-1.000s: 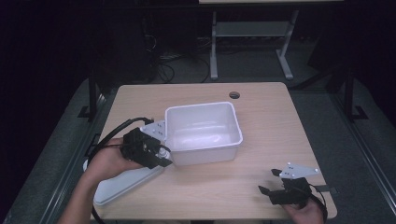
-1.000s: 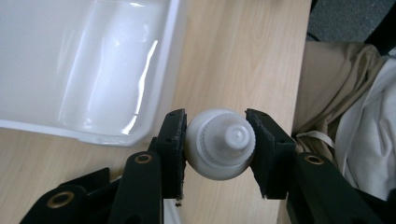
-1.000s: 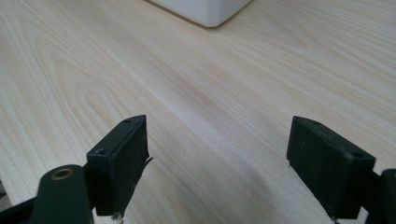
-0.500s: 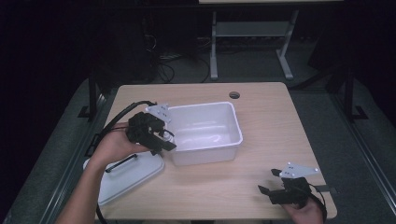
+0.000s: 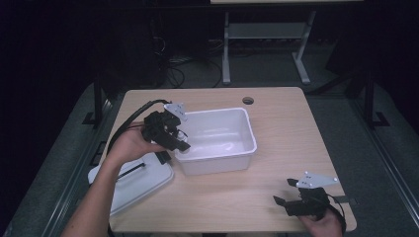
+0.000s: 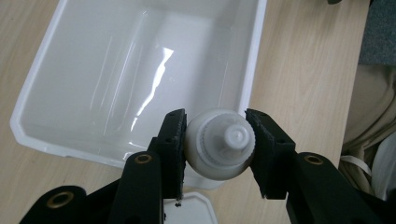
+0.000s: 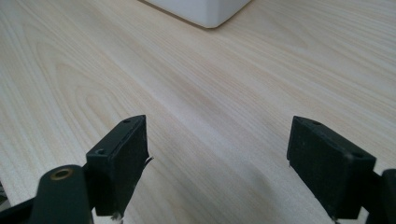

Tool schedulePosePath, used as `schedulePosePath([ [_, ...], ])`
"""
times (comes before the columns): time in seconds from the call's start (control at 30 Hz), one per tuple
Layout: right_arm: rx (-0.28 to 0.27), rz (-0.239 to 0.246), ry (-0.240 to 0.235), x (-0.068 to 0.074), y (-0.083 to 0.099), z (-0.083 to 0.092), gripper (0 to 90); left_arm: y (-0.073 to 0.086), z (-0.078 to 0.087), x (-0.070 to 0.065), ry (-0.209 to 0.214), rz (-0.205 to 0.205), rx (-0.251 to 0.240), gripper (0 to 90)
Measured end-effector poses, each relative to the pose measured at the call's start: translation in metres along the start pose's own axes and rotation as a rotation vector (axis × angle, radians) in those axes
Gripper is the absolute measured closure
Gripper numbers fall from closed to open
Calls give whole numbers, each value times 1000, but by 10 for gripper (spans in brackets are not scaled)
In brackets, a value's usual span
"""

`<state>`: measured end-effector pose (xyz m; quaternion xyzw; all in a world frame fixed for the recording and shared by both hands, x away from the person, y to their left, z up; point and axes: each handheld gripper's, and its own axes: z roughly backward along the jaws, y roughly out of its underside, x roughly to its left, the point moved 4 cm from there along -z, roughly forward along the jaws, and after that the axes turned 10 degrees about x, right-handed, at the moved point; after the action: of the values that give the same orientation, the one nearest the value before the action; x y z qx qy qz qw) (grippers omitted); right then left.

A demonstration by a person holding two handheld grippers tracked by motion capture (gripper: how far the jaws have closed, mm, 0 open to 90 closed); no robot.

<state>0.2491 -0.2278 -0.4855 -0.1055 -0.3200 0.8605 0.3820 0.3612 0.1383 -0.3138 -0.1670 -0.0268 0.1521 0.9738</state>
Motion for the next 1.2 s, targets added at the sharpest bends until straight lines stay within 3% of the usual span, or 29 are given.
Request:
schedulePosePath([
  [0.53, -9, 4, 1, -2, 0, 2, 200, 4, -29, 14, 8, 46, -1, 594],
  [0.93, -10, 0, -5, -2, 0, 2, 200, 7, -49, 19, 8, 66, 32, 594],
  [1.2, -9, 2, -6, -2, 1, 2, 200, 6, -58, 22, -1, 58, 63, 593],
])
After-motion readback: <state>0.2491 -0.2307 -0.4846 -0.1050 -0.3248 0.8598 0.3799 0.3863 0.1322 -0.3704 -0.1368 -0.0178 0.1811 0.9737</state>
